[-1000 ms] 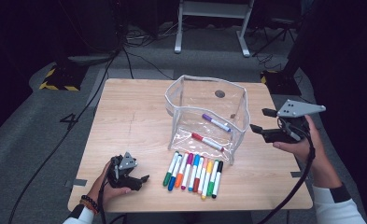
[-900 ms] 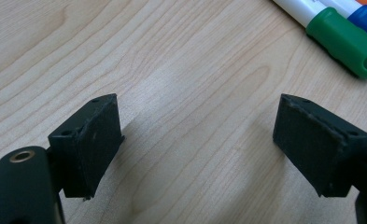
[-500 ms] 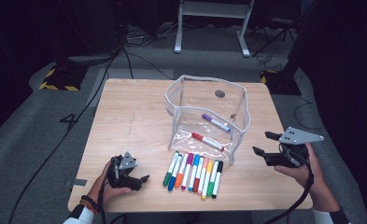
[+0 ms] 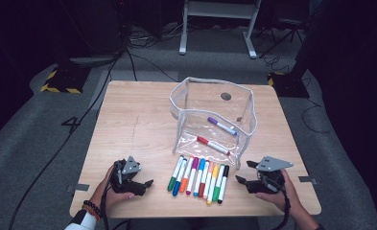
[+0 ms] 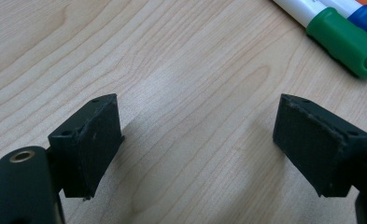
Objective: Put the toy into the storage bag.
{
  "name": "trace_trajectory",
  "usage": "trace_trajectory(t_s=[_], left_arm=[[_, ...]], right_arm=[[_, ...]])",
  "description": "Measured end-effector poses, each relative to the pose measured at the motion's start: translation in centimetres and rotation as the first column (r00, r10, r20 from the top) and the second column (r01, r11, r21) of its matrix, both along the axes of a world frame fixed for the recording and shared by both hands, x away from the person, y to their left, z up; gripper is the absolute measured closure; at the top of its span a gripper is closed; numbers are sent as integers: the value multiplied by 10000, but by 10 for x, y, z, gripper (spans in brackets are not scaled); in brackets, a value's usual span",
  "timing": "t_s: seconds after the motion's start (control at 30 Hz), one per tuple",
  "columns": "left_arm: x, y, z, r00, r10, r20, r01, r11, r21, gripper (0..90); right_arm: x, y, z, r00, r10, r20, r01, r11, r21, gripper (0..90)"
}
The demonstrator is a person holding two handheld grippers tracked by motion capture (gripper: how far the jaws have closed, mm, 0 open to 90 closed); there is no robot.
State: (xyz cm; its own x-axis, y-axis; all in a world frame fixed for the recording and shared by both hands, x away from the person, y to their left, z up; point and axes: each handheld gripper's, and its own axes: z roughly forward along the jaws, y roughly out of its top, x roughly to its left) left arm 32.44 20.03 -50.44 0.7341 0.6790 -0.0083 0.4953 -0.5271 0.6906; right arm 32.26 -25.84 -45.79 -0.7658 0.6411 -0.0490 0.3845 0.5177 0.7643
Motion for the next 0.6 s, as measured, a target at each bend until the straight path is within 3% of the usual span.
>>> trace_trajectory(t_s=[0.07,0.3,0.47,0.53,0.6], left_arm=[[0,0,0,10000,-2,-3,2,10000,-3,156],[0,0,0,10000,-3,1,3,10000,0,156],[0,0,0,10000,-3,0,3,10000,-1,156],[0,0,0,10000,-5,0,5,10000,2,157],[0,0,0,10000,-3,0,3,10000,-2,156]], right_arm=[[-1,12,-9,9999,123,75,-122,9997,-225,292],[0,36,-18,9998,182,-68,-182,9998,-33,298],[4,38,-26,9998,33,-212,-39,9995,-300,312],[6,35,-28,9991,-16,-412,10,9999,-154,315],[7,31,-29,9994,-164,-315,154,9993,-342,348]])
